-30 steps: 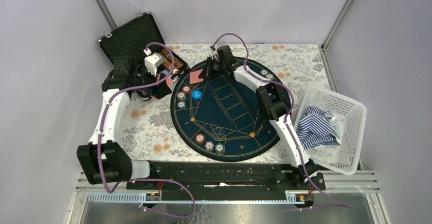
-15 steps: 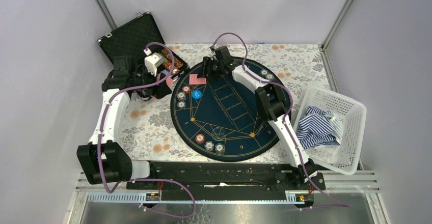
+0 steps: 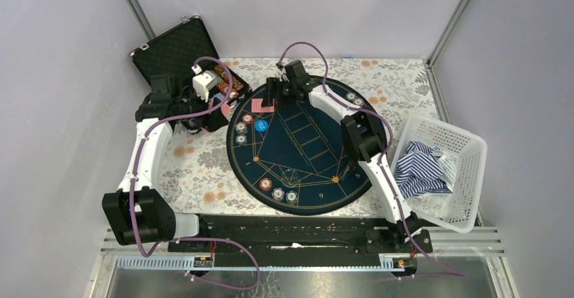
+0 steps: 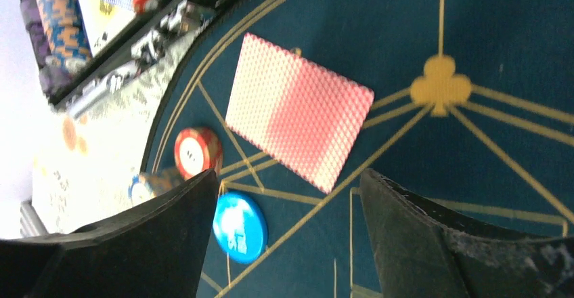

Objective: Distribute texas hold em gaming equipment

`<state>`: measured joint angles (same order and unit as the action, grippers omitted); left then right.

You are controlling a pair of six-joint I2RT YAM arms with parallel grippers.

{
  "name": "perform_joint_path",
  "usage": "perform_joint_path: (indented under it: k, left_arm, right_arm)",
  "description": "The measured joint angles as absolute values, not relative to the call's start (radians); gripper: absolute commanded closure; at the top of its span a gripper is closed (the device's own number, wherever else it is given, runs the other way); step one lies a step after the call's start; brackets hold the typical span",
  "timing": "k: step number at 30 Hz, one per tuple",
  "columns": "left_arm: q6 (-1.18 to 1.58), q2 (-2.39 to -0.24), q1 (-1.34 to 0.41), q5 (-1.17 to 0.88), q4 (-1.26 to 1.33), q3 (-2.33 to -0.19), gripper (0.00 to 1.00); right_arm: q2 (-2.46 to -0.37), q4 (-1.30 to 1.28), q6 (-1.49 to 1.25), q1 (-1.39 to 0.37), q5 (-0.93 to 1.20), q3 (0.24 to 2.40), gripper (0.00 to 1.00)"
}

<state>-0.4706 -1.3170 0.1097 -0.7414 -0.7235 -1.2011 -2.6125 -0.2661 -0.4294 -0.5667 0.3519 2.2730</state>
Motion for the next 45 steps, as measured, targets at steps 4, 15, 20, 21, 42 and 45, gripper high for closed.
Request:
perform_joint_path:
  k: [4,15,20,21,42,45]
  left_arm:
    - [-0.510,-1.317,0.105,-0.756,-0.743,-1.201,1.00]
    - [-0.627,-1.317,-0.123,-0.710,-0.818,-1.183,1.00]
    - [-0.640,-1.317,-0.224,-0.666,-0.830,-1.163,1.00]
    - [-0.640,-1.317,-0.241,-0.661,-0.831,-1.162,1.00]
    - [-0.572,-1.324,-0.441,-0.580,-0.799,-1.134,1.00]
    - [-0.563,-1.324,-0.452,-0.571,-0.789,-1.134,1.00]
  right_arm:
    - [-2.493,-0.295,-0.392,-0.551,0.419,2.141,0.03]
    - [-1.942,-0.194,-0.406,-0.435,0.781,1.682,0.00]
    - [-1.816,0.019,-0.582,-0.441,0.960,1.415,0.00]
    - [-1.813,0.054,-0.613,-0.444,0.982,1.374,0.00]
    - [-1.815,0.050,-0.647,-0.587,1.002,1.271,0.22]
    - [-1.818,0.043,-0.640,-0.592,0.992,1.280,0.33]
